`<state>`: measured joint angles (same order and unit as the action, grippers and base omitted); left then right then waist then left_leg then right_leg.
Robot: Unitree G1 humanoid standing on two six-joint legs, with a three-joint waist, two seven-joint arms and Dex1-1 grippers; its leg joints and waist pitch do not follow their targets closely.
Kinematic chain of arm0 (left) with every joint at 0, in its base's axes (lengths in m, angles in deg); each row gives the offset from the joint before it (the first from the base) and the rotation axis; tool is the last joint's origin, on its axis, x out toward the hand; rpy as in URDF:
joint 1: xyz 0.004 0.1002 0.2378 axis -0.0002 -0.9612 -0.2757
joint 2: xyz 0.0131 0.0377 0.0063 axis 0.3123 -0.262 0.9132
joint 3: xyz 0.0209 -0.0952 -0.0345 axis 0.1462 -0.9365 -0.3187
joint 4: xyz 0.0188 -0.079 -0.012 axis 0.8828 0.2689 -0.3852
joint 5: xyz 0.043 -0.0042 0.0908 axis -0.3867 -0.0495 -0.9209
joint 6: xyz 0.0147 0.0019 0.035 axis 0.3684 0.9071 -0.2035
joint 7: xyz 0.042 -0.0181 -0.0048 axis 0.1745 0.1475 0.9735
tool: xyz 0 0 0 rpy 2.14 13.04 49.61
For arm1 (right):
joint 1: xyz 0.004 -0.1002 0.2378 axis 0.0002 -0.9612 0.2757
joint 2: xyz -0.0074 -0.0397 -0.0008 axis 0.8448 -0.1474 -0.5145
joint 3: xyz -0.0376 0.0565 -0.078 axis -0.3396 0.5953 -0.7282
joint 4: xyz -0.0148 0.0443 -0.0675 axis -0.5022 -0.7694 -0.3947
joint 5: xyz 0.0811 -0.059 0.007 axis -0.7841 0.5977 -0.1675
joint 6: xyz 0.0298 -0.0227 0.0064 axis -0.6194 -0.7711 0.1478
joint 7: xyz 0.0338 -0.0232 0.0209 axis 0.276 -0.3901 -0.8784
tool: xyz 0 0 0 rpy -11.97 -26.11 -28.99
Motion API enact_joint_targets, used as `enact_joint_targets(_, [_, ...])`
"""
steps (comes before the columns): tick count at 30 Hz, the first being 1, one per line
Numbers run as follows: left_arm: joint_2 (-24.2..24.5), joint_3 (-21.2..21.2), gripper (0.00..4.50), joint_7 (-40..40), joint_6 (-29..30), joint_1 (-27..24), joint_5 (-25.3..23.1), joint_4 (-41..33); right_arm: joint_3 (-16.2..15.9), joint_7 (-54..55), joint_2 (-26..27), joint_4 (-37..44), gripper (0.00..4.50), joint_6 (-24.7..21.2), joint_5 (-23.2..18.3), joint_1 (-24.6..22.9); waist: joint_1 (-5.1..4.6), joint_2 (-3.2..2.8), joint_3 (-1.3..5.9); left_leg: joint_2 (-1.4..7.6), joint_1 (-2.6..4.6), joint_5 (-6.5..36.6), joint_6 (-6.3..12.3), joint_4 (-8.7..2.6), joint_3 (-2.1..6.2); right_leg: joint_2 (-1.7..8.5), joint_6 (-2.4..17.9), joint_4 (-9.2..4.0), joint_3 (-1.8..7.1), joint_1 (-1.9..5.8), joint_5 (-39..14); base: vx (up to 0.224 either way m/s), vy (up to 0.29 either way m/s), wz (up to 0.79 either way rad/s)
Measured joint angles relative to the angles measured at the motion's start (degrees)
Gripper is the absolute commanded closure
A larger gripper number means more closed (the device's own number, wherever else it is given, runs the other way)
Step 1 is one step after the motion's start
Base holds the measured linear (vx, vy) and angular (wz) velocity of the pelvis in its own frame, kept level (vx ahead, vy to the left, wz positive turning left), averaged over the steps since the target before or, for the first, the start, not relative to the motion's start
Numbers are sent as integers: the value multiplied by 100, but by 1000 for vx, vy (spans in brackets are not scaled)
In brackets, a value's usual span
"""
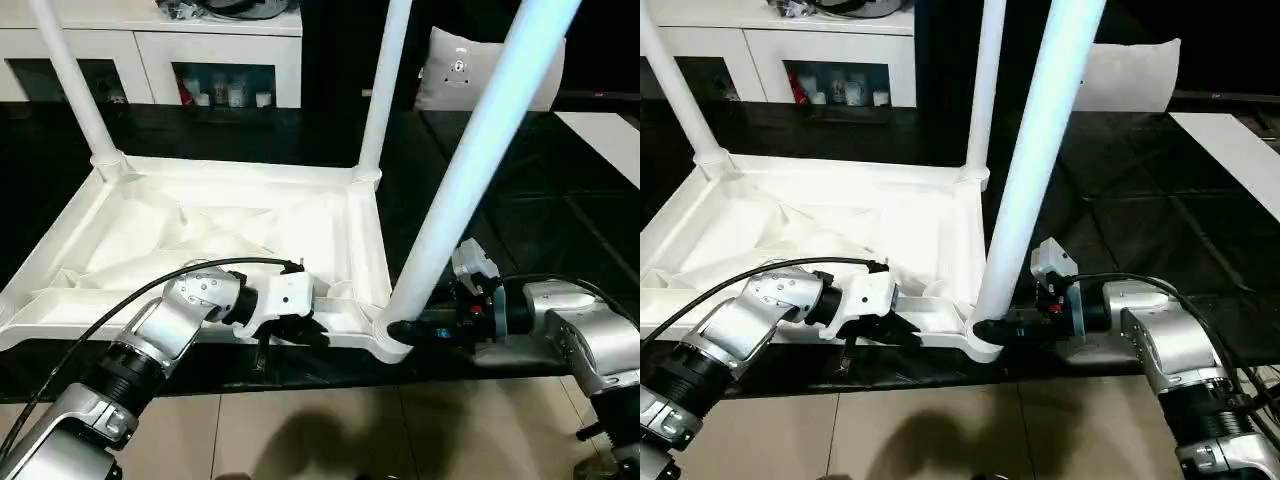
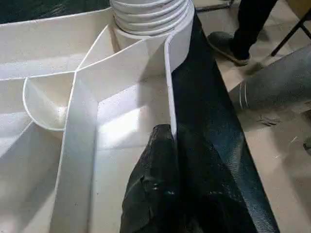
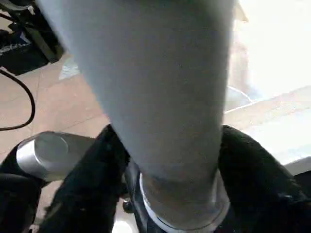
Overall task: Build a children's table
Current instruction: Rotate leg to tighten
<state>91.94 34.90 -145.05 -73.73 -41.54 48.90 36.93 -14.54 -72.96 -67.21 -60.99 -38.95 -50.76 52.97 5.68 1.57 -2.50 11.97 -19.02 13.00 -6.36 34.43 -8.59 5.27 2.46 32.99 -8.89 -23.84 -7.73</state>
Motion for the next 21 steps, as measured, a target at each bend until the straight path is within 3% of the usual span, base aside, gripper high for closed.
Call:
enact_joint_targets(7, [-28, -43, 450, -71, 195, -35, 143, -18, 2, -69, -19, -60, 228, -224, -116, 37, 23, 0, 0, 0, 0, 0, 0, 0, -1, 0, 0, 1, 1, 0, 0, 0, 0, 0])
enact_joint_targets(11, [-84, -171, 450, -1, 770, -78, 217, -179, 125, 394, 182, 274, 235, -484, -133, -114, -4, -4, 2, 0, 5, -2, -2, 0, -3, -1, 1, 4, 3, -1, 1, 0, 0, 0])
enact_joint_targets(16, [-521, -529, 450, 967, 1559, -70, 46, -92, 528, 2146, 1002, 262, 241, -798, 161, -20, -189, -18, 10, -5, 19, -14, -23, 18, -5, -2, 2, -1, -10, 7, 3, 0, 0, 0])
enact_joint_targets(19, [-948, -625, 450, 1659, 1891, 8, -69, 10, 730, 3234, 1422, 102, 246, -900, 398, 154, -352, -41, 15, 2, 1, -14, -22, 32, 16, -2, -3, -71, -76, 36, 6, 0, 0, 0])
enact_joint_targets(21, [-1287, -632, 450, 2163, 2090, 108, -142, 144, 873, 3933, 1671, 65, 250, -974, 579, 231, -406, -57, 18, 16, -1, -13, -20, 21, 36, 1, -5, -149, -132, 74, 8, 0, 0, 0])
